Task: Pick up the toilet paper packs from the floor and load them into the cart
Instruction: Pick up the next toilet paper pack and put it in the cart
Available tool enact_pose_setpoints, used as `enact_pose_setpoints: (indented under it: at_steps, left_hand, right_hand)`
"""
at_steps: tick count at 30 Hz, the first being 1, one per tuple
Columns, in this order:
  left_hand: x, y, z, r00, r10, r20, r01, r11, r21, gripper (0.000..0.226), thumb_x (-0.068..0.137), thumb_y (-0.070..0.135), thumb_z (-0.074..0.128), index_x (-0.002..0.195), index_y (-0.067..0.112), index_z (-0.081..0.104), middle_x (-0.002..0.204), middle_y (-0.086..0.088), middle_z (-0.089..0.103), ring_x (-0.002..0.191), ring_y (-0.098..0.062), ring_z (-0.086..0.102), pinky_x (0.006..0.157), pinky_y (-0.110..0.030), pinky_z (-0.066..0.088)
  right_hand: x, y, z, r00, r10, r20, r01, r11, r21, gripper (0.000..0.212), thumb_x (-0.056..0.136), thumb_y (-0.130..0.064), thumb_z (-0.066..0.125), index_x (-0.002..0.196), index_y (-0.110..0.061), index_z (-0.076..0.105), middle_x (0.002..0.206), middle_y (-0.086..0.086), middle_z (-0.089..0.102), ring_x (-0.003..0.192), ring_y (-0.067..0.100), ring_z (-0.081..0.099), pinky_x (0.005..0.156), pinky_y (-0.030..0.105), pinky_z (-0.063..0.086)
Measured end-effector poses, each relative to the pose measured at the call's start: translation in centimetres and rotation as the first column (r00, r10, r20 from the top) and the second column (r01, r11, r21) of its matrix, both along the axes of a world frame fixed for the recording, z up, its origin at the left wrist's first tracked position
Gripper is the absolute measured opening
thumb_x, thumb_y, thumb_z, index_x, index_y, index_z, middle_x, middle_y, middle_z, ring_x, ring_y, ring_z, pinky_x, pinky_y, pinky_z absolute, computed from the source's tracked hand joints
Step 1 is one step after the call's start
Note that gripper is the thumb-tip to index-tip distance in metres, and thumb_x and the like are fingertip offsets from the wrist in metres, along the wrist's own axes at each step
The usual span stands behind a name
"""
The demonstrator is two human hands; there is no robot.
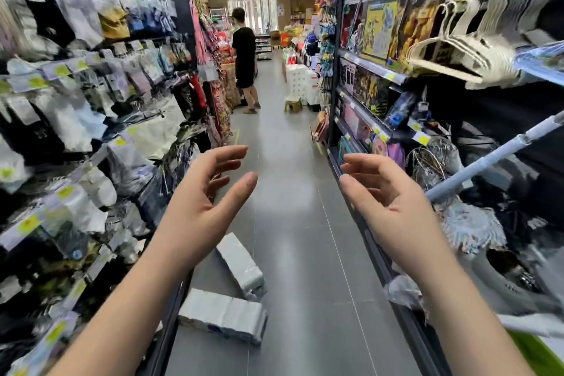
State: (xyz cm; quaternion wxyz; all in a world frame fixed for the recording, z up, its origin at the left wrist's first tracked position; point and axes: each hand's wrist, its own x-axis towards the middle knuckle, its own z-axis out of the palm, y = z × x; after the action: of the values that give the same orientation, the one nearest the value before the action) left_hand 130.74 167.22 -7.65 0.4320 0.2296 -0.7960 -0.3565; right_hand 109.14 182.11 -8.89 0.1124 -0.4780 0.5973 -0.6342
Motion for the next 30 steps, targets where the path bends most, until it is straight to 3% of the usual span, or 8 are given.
enact_pose_setpoints:
  at_steps: [11, 17, 22, 30]
  left_hand:
    - [-13.1, -12.6, -1.5, 0.994, -0.006, -0.106, 0.012, 0.998, 0.056, 0.050, 0.087, 0.055, 0.063, 0.131, 0.031, 0.060, 0.133, 0.009, 0.065, 0.129, -0.010, 0.060, 0.112, -0.045, 0.046]
    - [-19.2, -23.1, -1.5, 0.995, 0.041, -0.087, -0.041, 0.999, 0.004, 0.053, 0.088, 0.057, 0.061, 0.135, 0.033, 0.058, 0.138, 0.008, 0.062, 0.131, -0.013, 0.058, 0.113, -0.048, 0.045]
    - [-25.8, -31.6, -0.2, 0.996, 0.057, -0.068, -0.059, 0.998, -0.022, 0.050, 0.090, 0.057, 0.060, 0.134, 0.035, 0.058, 0.136, 0.006, 0.063, 0.129, -0.012, 0.060, 0.111, -0.046, 0.047]
    - [-32.7, -41.6, 0.0, 0.993, 0.074, -0.088, -0.072, 0.997, 0.033, 0.046, 0.089, 0.056, 0.061, 0.129, 0.033, 0.061, 0.131, 0.006, 0.066, 0.126, -0.010, 0.061, 0.107, -0.040, 0.050]
  right_hand:
    - [-12.3, -11.9, -1.5, 0.999, 0.021, -0.033, -0.019, 0.998, 0.055, 0.026, 0.093, -0.031, 0.070, 0.118, -0.035, 0.067, 0.116, -0.013, 0.072, 0.110, 0.008, 0.068, 0.103, 0.047, 0.051]
    - [-20.2, -22.8, -0.2, 0.998, 0.034, -0.050, -0.031, 0.998, 0.054, 0.024, 0.095, -0.022, 0.071, 0.117, -0.032, 0.067, 0.115, -0.011, 0.073, 0.109, 0.008, 0.068, 0.104, 0.046, 0.051]
    - [-25.7, -31.1, 0.6, 0.996, 0.030, -0.082, -0.023, 0.997, 0.080, 0.024, 0.094, -0.029, 0.071, 0.118, -0.034, 0.067, 0.115, -0.012, 0.072, 0.110, 0.008, 0.067, 0.103, 0.046, 0.051]
    - [-33.2, -42.8, 0.6, 0.992, 0.106, -0.069, -0.100, 0.992, 0.075, 0.025, 0.095, -0.025, 0.071, 0.119, -0.030, 0.067, 0.117, -0.010, 0.073, 0.112, 0.009, 0.068, 0.106, 0.048, 0.049]
